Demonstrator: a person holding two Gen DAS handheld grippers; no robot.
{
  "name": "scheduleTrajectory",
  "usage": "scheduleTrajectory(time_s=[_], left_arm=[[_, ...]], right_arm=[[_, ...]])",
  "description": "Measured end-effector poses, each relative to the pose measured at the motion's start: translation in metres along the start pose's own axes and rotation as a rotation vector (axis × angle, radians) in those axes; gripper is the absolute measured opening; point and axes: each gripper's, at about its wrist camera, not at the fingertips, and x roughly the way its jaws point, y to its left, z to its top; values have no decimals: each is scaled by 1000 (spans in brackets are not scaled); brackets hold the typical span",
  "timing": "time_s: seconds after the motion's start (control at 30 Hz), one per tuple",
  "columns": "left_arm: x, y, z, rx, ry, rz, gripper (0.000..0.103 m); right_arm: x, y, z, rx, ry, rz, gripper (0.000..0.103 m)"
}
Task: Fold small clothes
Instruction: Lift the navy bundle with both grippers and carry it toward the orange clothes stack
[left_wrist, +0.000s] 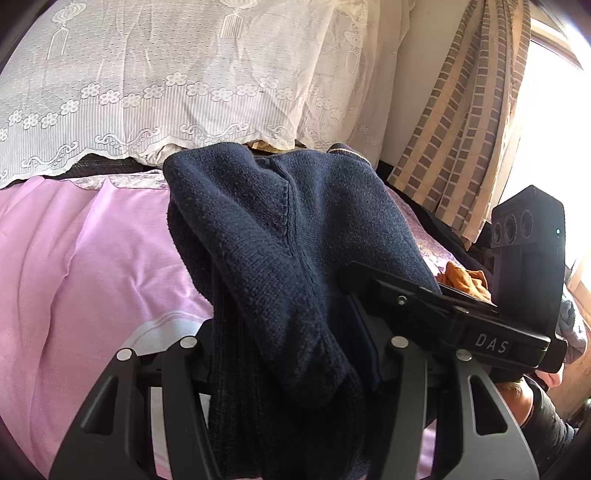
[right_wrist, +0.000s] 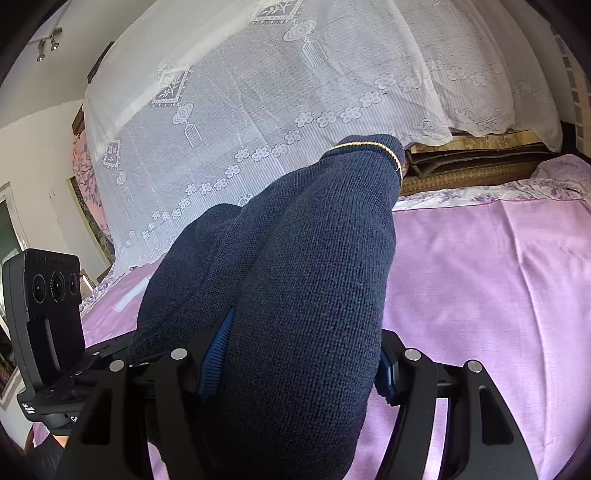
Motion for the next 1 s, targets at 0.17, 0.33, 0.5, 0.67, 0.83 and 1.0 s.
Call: scheduleTrajectory(time_s=[0.17,0.33,0.5,0.67,0.83,1.0], left_arm=[[13,-31,5,35,-8,-46,54],[31,-65,11,76,5,-93,54],[53,-99,20,111,20,-136,54],[80,-131,29,141,37,-200,54],[108,-163,37,175,60,-261,54],[134,-188,44,203,91,-321,54]], right_arm=[[-28,-22,1,8,-35,-42,66],[-54,-51,2,33,-65,-87,66],[-76,-83,6,65,-97,-130,66],[-101,-118,8,102,-131,-191,66],[-127,-151,8,141,-158,-249,66],[-152,-180,3,196,-184,-308,66]])
